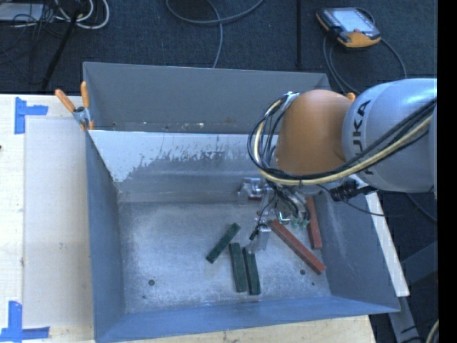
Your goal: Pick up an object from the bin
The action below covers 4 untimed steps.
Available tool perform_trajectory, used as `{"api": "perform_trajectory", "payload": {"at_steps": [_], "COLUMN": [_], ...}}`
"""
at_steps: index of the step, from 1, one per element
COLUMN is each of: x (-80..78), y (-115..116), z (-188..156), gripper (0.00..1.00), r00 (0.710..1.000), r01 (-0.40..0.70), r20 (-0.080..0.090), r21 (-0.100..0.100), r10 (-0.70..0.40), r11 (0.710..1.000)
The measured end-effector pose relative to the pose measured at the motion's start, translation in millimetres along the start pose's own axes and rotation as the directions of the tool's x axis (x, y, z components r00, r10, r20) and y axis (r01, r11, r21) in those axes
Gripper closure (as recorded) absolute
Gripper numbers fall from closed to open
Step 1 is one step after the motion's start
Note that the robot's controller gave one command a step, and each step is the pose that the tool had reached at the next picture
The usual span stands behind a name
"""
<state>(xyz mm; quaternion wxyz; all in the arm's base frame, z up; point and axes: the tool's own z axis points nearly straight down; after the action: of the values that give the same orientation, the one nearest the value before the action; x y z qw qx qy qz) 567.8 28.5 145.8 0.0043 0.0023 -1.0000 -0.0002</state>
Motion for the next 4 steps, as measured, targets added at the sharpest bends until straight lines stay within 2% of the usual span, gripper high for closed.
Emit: {"api": "perform_trajectory", "payload": {"at_steps": [1, 2, 3, 4], "x": [-1.6, 2.9, -21.3, -21.3], "y": [0, 18, 48, 48], "z": [-4, 32, 76, 76], "gripper": [0.00, 0.00, 1.00, 1.00], "r00": [1.000, 1.000, 0.995, 0.995], "r01": [0.000, -0.014, 0.099, 0.099], "r20": [0.007, 0.014, 0.009, 0.009], "r21": [0.000, 0.000, 0.000, 0.000], "r10": [0.000, 0.014, -0.099, -0.099], "r11": [1.000, 1.000, 0.995, 0.995]}}
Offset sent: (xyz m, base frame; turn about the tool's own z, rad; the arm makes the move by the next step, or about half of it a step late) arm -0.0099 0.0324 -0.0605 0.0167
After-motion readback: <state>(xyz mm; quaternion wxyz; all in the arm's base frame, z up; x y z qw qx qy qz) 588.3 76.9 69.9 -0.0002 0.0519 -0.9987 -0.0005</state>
